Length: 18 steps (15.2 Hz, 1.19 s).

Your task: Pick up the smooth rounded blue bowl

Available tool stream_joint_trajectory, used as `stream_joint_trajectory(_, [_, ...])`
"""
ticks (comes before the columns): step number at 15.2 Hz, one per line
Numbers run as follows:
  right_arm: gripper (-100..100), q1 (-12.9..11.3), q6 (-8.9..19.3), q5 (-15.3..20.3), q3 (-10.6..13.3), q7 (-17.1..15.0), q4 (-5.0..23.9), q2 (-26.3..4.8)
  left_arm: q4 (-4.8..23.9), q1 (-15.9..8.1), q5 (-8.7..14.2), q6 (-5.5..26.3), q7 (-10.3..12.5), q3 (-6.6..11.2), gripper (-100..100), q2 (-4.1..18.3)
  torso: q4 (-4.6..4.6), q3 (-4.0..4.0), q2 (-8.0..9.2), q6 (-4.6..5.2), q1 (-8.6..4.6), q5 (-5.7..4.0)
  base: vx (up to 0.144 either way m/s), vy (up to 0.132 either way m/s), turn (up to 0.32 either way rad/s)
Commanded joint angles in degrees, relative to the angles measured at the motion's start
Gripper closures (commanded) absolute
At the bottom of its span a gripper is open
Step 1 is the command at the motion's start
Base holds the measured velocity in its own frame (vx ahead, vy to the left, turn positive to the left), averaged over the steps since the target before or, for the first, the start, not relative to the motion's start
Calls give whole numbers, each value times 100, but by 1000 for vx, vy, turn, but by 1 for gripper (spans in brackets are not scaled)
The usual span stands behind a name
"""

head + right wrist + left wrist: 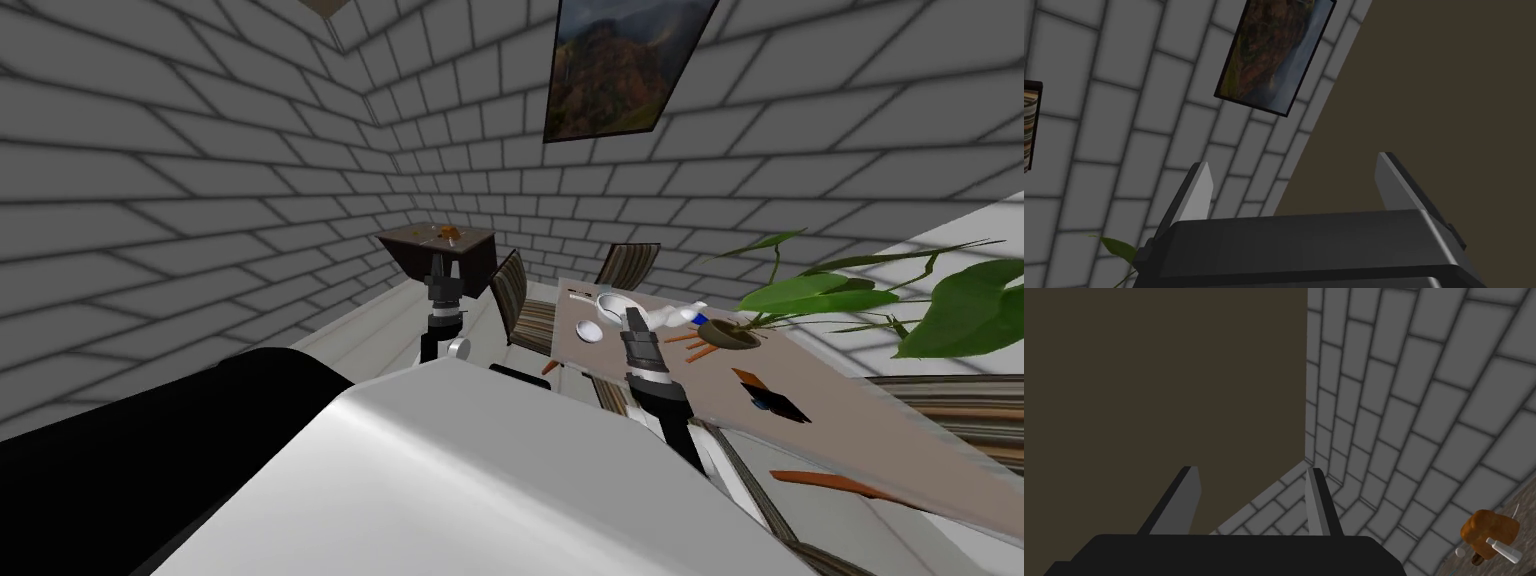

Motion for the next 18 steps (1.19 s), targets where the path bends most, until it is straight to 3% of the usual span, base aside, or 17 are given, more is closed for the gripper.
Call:
stream_joint_trajectory(1, [-100,-5,44,210,68,129,232,-96,0,0,0,0,0,0,0,0,0,0,0,0,0,0,-13,47,191])
stream_joint_trajectory(2, [-100,0,44,393,83,228,374,-260,0,0,0,0,0,0,0,0,0,-1,-3,0,-1,0,-8,48,249])
stream_joint_trajectory(4, [-100,0,44,403,83,228,501,-260,0,0,0,0,0,0,0,0,-1,-4,-7,1,-5,-1,-2,31,113])
stream_joint_trajectory(5, [-100,5,45,606,101,331,731,-425,0,1,0,0,0,1,0,0,-2,-5,-8,4,-9,-2,1,28,174])
stream_joint_trajectory(7, [-100,9,46,815,120,437,912,-592,0,1,0,0,0,1,0,0,-2,-5,-10,1,-11,-2,3,33,211])
stream_joint_trajectory(9, [-100,9,46,815,120,437,1069,-592,0,0,0,0,0,0,0,0,-2,-6,-11,0,-10,-2,4,28,151])
stream_joint_trajectory(12, [-100,18,50,1244,163,656,1496,-923,0,1,0,0,0,1,0,0,-3,-8,-13,1,-13,-3,12,30,201])
stream_joint_trajectory(17, [-100,22,52,1478,187,770,1976,-1087,0,1,0,0,0,1,0,1,-3,-10,-17,1,-16,-3,19,17,147])
stream_joint_trajectory(18, [-100,26,55,1708,213,884,2137,-1249,0,1,0,0,0,1,0,1,-3,-9,-16,3,-18,-4,24,15,243])
